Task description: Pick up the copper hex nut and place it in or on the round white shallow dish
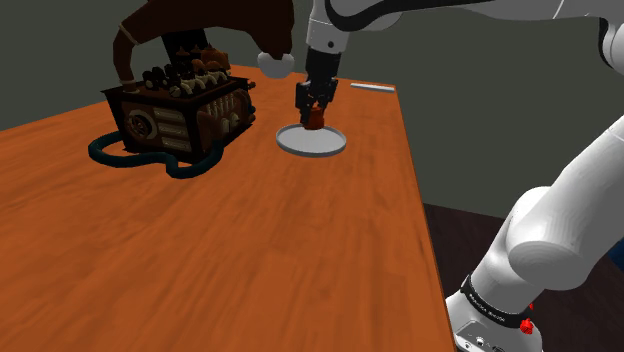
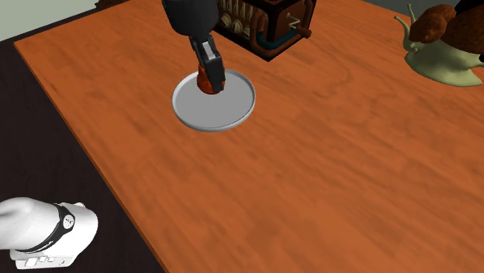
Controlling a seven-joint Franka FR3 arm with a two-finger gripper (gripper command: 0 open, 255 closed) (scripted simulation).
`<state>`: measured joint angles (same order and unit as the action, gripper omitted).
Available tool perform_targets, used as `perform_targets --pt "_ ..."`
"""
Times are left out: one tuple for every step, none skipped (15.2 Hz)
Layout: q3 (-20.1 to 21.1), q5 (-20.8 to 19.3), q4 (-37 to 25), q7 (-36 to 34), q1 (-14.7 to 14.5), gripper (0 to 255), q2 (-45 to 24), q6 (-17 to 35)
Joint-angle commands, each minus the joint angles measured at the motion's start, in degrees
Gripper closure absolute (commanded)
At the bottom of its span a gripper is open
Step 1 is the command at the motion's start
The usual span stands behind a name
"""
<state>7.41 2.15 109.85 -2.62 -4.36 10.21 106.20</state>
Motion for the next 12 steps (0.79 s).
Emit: perform_targets --pt "0.1 0.0 1.2 -0.1 -0.1 255 0.1 1.1" --pt "0.1 0.0 1.2 -0.1 -0.1 255 0.1 1.1" --pt "0.1 0.0 1.2 -0.1 -0.1 255 0.1 1.1" --pt "0.1 0.0 1.2 -0.1 -0.1 255 0.1 1.1" --pt "0.1 0.0 1.2 -0.1 -0.1 255 0.1 1.1" --pt "0.1 0.0 1.2 -0.1 -0.1 255 0.1 1.1" --pt "0.1 0.0 1.2 -0.1 -0.1 255 0.1 1.1" --pt "0.1 0.0 1.2 -0.1 -0.1 255 0.1 1.1" --pt "0.1 0.0 1.2 -0.1 -0.1 0 0.1 1.1" --pt "0.1 0.0 1.2 -0.1 -0.1 0 0.1 1.1" --pt "0.1 0.0 1.2 -0.1 -0.1 0 0.1 1.1" --pt "0.1 0.0 1.2 -0.1 -0.1 0 0.1 1.1"
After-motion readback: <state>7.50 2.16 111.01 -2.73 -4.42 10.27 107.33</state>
